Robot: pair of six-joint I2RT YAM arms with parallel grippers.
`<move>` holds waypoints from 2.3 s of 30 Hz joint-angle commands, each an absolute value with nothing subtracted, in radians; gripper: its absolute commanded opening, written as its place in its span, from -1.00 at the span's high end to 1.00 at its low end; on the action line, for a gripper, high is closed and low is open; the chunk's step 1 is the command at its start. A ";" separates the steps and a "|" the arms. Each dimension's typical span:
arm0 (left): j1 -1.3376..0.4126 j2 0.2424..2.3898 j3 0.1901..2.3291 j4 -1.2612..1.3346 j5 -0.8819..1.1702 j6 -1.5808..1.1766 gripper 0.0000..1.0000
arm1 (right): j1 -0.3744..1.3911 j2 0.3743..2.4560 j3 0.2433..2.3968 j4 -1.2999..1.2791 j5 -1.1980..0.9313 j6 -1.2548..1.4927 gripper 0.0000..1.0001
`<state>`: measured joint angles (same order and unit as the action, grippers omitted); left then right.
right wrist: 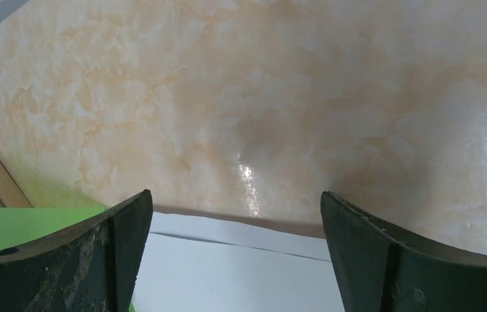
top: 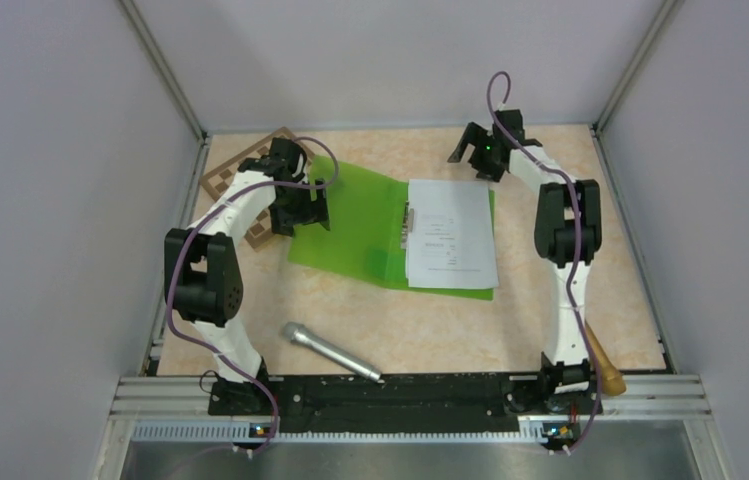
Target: Put the files into the folder
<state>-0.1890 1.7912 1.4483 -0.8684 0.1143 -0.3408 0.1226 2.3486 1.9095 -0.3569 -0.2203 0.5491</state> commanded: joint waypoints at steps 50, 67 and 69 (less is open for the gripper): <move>-0.192 1.747 1.398 -0.839 0.121 -0.348 -0.79 | 0.419 1.161 0.751 -0.386 0.233 0.438 -0.97; -0.192 1.748 1.419 -0.842 0.098 -0.368 -0.79 | 0.831 1.306 0.560 0.022 -0.136 0.634 -0.98; -0.191 1.748 1.420 -0.845 0.092 -0.366 -0.79 | 0.832 1.336 0.553 0.032 -0.133 0.654 -0.97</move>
